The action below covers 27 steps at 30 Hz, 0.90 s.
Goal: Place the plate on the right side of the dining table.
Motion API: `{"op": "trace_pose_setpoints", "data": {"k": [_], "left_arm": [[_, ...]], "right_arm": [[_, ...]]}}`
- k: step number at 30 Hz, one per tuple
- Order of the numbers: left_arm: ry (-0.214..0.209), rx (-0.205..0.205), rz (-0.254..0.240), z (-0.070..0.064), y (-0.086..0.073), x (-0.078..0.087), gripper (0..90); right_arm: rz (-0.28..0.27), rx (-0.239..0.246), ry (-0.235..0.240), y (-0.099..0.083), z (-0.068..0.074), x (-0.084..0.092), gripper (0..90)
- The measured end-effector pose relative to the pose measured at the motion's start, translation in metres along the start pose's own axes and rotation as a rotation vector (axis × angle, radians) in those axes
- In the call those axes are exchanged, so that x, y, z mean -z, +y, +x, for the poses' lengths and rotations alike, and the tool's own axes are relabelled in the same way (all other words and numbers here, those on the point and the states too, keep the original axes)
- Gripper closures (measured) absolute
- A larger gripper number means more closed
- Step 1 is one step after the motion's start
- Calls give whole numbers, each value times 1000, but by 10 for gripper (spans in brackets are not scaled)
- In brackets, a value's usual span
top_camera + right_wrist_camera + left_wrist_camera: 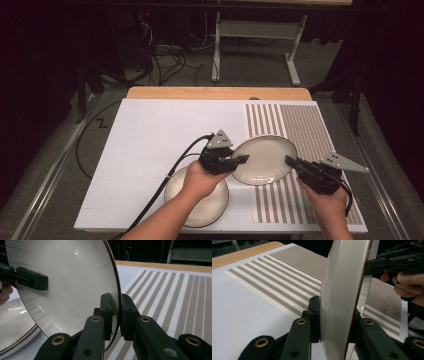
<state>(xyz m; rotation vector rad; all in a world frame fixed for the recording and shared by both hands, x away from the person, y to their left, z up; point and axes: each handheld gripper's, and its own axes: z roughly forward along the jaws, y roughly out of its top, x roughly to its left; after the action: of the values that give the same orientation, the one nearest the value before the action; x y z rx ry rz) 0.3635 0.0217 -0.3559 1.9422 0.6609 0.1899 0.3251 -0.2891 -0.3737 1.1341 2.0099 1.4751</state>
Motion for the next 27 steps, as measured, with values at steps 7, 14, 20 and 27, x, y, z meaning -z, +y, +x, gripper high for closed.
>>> {"op": "trace_pose_setpoints", "data": {"k": [7,14,20,27], "left_arm": [[-6,-13,36,-1,11,-23,713],[-15,-36,65,-4,19,-44,707],[-11,-40,86,-7,25,-60,693],[-12,-27,106,-7,32,-79,673]], "right_arm": [[-3,-10,-50,-3,-12,9,853],[-4,-23,-83,-7,-26,19,853],[-12,-40,-116,-10,-37,24,853],[-18,-45,-156,-11,-46,31,856]]}}
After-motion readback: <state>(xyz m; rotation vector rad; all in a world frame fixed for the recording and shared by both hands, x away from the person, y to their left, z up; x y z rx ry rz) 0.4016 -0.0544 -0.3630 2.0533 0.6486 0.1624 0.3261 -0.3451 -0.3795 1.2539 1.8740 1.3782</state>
